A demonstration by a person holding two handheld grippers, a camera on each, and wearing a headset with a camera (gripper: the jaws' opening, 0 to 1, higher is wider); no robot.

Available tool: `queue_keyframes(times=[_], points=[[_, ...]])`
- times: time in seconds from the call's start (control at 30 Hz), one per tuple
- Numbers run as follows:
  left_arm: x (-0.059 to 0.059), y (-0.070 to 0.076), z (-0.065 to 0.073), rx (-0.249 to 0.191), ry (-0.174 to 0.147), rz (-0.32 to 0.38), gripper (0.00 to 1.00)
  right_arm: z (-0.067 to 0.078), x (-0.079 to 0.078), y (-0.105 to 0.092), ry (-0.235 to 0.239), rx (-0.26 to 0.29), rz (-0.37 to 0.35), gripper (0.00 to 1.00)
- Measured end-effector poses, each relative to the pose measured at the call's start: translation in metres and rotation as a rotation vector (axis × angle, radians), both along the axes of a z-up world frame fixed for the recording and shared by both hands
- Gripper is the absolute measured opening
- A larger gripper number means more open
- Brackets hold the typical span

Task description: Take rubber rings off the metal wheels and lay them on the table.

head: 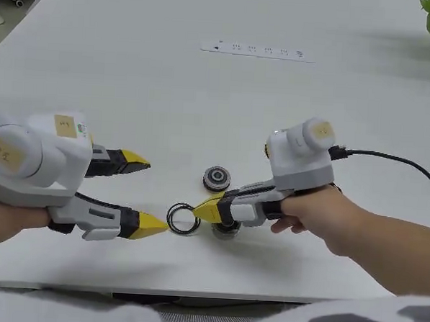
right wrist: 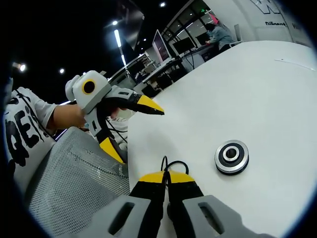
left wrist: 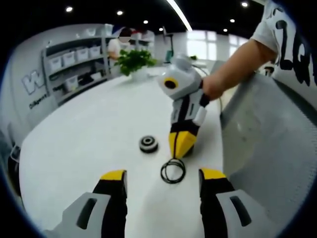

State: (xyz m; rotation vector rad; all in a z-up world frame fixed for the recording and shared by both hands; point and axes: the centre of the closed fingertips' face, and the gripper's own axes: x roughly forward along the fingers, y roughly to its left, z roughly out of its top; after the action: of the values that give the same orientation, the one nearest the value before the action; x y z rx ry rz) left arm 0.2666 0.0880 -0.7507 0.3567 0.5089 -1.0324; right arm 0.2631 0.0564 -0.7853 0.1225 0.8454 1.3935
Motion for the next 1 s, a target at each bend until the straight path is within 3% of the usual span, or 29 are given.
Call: queue_keyframes(times=[0.77,1.0], points=[[0.003,-0.001,-0.002,0.004,0.01,-0.002,0.59,-0.007,0.009,-0.005,-0.044,-0.026,-0.011,0.05],[0.005,-0.001,-0.001,0.004,0.009,-0.001,0.59,-0.002,0.013,-0.006,-0.053,-0.015,-0.02,0.05]])
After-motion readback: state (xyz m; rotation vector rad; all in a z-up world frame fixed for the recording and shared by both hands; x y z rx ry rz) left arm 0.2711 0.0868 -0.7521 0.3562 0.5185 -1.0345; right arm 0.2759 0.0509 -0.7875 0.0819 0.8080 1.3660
